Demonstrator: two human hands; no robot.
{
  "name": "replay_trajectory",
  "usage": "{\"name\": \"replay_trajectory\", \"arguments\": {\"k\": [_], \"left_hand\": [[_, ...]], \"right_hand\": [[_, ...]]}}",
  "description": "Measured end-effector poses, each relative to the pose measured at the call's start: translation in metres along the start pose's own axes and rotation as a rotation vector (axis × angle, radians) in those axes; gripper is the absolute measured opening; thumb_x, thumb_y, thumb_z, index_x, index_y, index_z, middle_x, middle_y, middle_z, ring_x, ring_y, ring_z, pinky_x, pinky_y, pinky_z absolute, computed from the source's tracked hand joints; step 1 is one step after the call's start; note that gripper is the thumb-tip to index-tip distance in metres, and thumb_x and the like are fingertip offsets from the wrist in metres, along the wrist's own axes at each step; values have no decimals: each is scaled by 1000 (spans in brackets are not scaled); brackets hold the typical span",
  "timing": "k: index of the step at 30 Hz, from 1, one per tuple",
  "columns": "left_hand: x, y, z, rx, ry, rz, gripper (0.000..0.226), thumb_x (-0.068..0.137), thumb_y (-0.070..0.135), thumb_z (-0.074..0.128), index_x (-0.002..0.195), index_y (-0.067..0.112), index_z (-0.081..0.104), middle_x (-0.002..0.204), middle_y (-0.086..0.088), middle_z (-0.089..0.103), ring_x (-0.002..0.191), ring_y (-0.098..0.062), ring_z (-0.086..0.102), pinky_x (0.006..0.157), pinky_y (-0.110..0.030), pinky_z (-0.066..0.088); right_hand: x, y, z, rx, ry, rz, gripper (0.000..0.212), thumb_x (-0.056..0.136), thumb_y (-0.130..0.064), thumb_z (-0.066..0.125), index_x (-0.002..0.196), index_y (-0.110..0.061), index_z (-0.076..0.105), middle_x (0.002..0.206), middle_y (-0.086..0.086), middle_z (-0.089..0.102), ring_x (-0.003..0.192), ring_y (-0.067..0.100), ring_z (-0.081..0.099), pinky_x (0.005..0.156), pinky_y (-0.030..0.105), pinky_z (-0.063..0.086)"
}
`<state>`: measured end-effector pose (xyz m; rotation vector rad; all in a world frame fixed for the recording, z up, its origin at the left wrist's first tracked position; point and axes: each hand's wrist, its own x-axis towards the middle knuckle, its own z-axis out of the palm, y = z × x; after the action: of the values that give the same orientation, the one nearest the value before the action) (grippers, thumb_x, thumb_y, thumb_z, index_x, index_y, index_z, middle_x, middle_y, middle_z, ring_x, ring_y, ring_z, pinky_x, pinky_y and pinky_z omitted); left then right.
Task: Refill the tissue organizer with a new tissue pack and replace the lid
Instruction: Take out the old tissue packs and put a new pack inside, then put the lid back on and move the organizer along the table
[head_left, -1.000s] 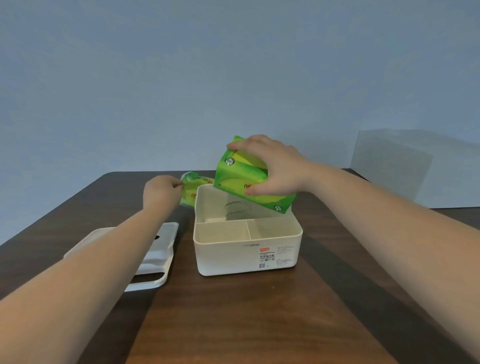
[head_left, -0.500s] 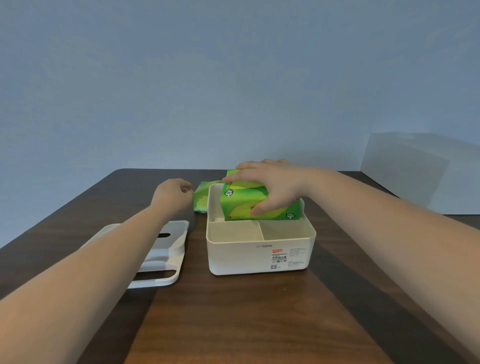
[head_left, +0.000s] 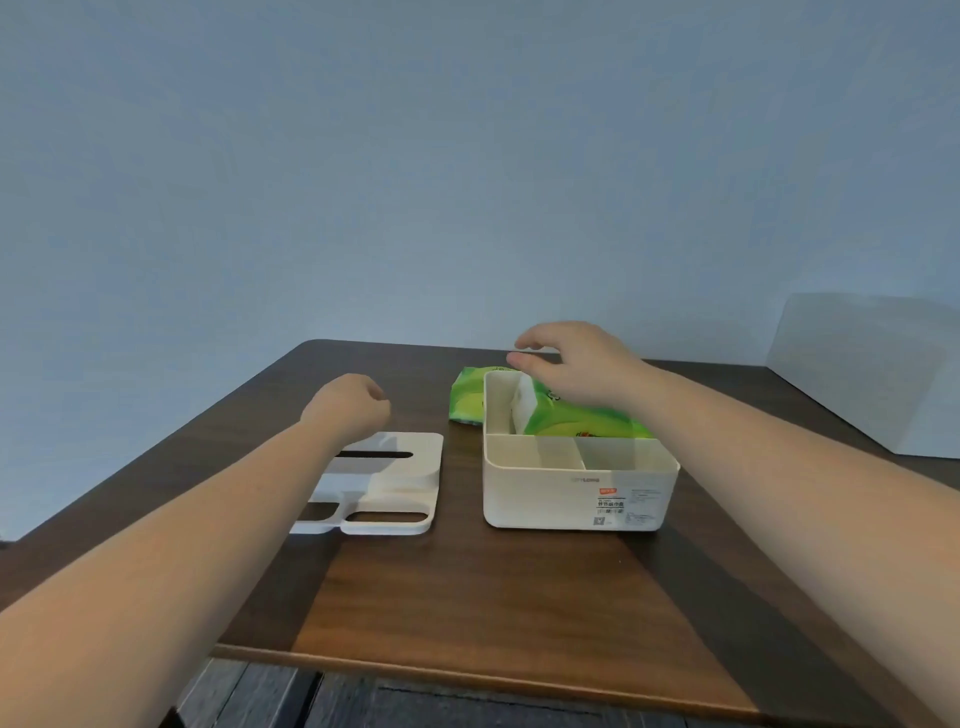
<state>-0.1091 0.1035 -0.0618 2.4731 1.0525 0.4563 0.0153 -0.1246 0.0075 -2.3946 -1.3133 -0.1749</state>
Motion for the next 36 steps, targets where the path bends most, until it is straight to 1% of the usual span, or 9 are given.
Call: {"name": "replay_trajectory", "arguments": {"k": [6,10,15,20,27,29,32,34,36], "left_hand": [[-15,-40,-10,87,-49,-165,48,95,33,44,137,9,49,136,-10,56,123,-30,54,98,-38,45],[-28,-59,-7,45,-76,-264,52,93,29,44,141,10,41,140,-13,51,124,-31,51,92,-35,43],[-34,-68,-3,-11,-43,-284,53,89,27,47,139,11,42,134,-12,56,120,-32,53,91,-36,44],[-31,-67,-5,-127,30,-288,52,87,17,49,138,10,44,136,-12,54,122,-32,52,92,-35,43],[-30,-52,-20,-173,134,-233,54,89,21,53,141,9,44,140,-11,53,125,-31,52,95,-35,44],[-29,-44,-26,-227,172,-245,48,87,20,53,133,6,51,128,-13,60,110,-31,57,83,-34,43],[-32,-28,-38,-376,214,-266,21,78,15,53,94,4,62,84,-11,60,74,-29,53,64,-30,41],[-34,-12,-44,-459,194,-263,6,75,10,52,69,8,52,64,-7,47,59,-27,43,54,-25,35],[-34,5,-48,-545,185,-241,16,72,4,50,60,10,43,56,-6,37,52,-24,33,50,-23,27]], "right_hand": [[-2,-73,31,160,20,13,30,94,-34,48,113,-18,64,116,1,67,110,23,59,92,32,47],[-5,-104,73,156,-147,77,30,92,-21,49,120,-14,60,123,5,62,113,25,57,88,30,46],[-3,-112,108,38,-434,246,52,89,-17,48,139,-6,38,133,13,54,116,30,56,86,33,48],[3,-116,110,153,-390,327,55,89,-14,50,141,-5,34,132,14,54,104,27,57,77,32,44],[14,-118,80,352,-246,375,52,89,-10,47,140,-6,37,132,15,53,106,30,57,75,31,44],[15,-113,65,391,-192,386,48,90,-10,47,137,-6,41,127,13,54,99,29,56,72,29,44],[18,-103,38,406,-155,387,32,90,-15,49,121,-7,53,104,11,55,75,24,55,59,26,43],[18,-96,22,416,-123,387,25,90,-15,50,114,-7,55,99,11,52,63,20,48,59,28,43],[18,-87,6,432,-73,394,26,91,-15,52,114,-5,56,99,11,50,61,18,44,63,30,42]]}}
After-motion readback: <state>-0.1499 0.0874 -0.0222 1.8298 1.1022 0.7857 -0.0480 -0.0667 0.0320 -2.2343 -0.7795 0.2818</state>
